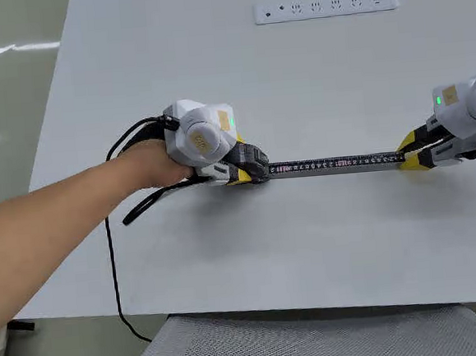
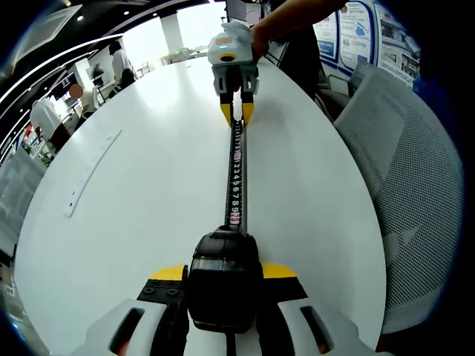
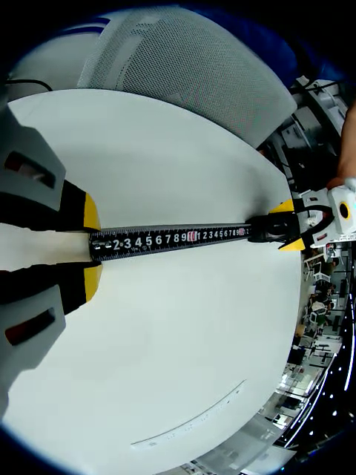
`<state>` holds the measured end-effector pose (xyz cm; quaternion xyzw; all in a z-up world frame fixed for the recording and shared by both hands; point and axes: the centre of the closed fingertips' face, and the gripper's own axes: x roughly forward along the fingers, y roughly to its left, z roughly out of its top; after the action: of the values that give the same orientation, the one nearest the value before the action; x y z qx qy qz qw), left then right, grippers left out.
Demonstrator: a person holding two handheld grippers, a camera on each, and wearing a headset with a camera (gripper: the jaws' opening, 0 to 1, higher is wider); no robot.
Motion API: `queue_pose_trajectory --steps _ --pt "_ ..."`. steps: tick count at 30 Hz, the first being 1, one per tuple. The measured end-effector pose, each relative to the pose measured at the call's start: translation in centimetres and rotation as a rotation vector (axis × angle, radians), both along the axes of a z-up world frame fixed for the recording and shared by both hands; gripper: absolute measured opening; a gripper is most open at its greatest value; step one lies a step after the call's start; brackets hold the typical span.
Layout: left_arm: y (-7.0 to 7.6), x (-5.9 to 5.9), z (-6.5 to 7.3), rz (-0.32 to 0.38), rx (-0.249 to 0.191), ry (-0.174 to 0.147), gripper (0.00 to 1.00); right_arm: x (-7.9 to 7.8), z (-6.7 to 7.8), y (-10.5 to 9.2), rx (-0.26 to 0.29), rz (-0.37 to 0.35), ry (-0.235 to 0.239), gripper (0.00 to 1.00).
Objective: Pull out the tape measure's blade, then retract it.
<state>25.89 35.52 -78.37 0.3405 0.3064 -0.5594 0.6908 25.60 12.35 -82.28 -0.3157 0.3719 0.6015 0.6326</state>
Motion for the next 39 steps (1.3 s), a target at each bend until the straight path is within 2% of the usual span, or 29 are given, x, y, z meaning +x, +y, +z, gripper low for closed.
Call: queue_pose_trajectory --steps 9,11,16,20,24,26,30,33,35,37,39 --pt "0.0 0.0 0.1 0.013 -0.009 0.003 0.32 -0.1 0.1 0.0 -0.012 0.013 -0.021 0.12" --pt "0.0 0.0 0.1 0.031 -0.011 0.011 0.32 -0.1 0.1 0.0 -0.013 0.012 -0.024 0.13" --pt "0.1 0.3 0.0 0.054 -0.018 0.008 0.33 -0.1 0.2 0.0 -0.024 -0.001 -0.039 0.14" --pt "0.2 0.5 0.0 0.107 -0.027 0.011 0.35 0.0 0.3 0.3 -0.023 -0.035 -0.055 0.15" --pt "0.4 1.1 0.4 0.174 -0.06 0.009 0.4 0.3 0.3 0.5 -0.012 -0.076 -0.059 0.17" --pt "0.5 1.2 0.6 0.188 -0.061 0.007 0.43 0.3 0.3 0.5 -0.008 -0.092 -0.057 0.19" --pt "0.6 1.2 0.7 0.22 -0.072 0.014 0.43 0.2 0.4 0.5 -0.001 -0.126 -0.056 0.23" --pt "0.6 1.3 1.2 0.269 -0.099 0.027 0.46 0.1 0.7 0.6 0.016 -0.155 -0.056 0.24" --pt "0.7 1.4 1.6 0.31 -0.122 0.032 0.48 0.1 0.9 0.6 0.034 -0.226 -0.043 0.27" --pt "0.7 1.5 1.9 0.356 -0.155 0.037 0.49 0.3 1.3 0.4 0.048 -0.257 -0.047 0.31" --pt "1.0 1.4 2.0 0.37 -0.156 0.034 0.5 0.2 1.7 0.4 0.069 -0.295 -0.045 0.32"
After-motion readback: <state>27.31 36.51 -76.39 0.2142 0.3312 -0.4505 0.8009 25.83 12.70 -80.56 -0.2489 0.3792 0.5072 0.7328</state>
